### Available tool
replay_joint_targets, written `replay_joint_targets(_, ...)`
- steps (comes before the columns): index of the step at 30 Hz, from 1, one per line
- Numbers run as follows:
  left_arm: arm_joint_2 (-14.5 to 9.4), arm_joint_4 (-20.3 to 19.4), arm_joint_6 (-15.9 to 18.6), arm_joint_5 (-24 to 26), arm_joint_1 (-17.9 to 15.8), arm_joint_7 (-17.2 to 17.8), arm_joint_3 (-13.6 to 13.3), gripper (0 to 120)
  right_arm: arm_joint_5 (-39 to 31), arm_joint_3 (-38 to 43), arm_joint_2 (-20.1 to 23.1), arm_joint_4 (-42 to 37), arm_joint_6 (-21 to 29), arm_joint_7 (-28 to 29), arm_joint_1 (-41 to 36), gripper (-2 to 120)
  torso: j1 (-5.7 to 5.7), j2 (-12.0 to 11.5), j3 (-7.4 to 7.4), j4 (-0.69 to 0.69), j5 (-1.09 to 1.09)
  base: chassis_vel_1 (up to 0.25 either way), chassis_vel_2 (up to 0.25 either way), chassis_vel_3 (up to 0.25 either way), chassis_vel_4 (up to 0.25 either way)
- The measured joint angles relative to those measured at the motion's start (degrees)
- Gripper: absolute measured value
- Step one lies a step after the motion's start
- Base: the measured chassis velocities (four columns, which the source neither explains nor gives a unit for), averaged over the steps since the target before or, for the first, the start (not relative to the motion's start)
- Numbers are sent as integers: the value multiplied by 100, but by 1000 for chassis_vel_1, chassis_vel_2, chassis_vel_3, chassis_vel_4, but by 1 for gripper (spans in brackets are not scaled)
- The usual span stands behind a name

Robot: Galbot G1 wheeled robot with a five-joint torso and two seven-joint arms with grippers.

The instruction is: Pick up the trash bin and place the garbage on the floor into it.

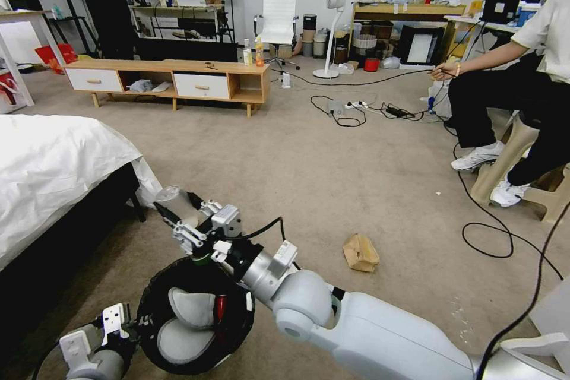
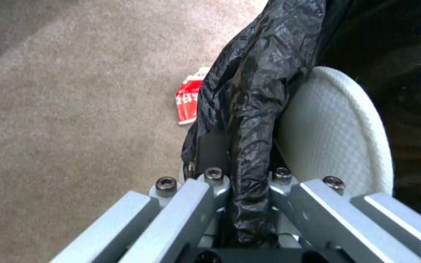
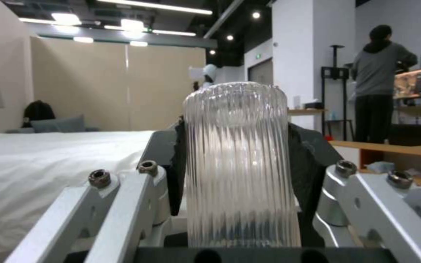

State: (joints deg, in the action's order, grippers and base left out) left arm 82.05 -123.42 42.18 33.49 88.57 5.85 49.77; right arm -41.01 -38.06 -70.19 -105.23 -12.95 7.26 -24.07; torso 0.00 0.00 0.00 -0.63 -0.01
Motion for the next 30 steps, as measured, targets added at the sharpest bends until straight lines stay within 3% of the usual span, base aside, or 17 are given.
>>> replay_joint_targets(10,-80,-138,1,206,25,58,139,2,-20,-449,-318,132,-4,67,147,41,0,0,0,1,0,0,0,0,0)
replay_joint_targets(30,-204,-272,0,398,59,116,244,2,208,-778,-420,441,-98,54,136,41,0,1,0,0,1,0,0,0,0)
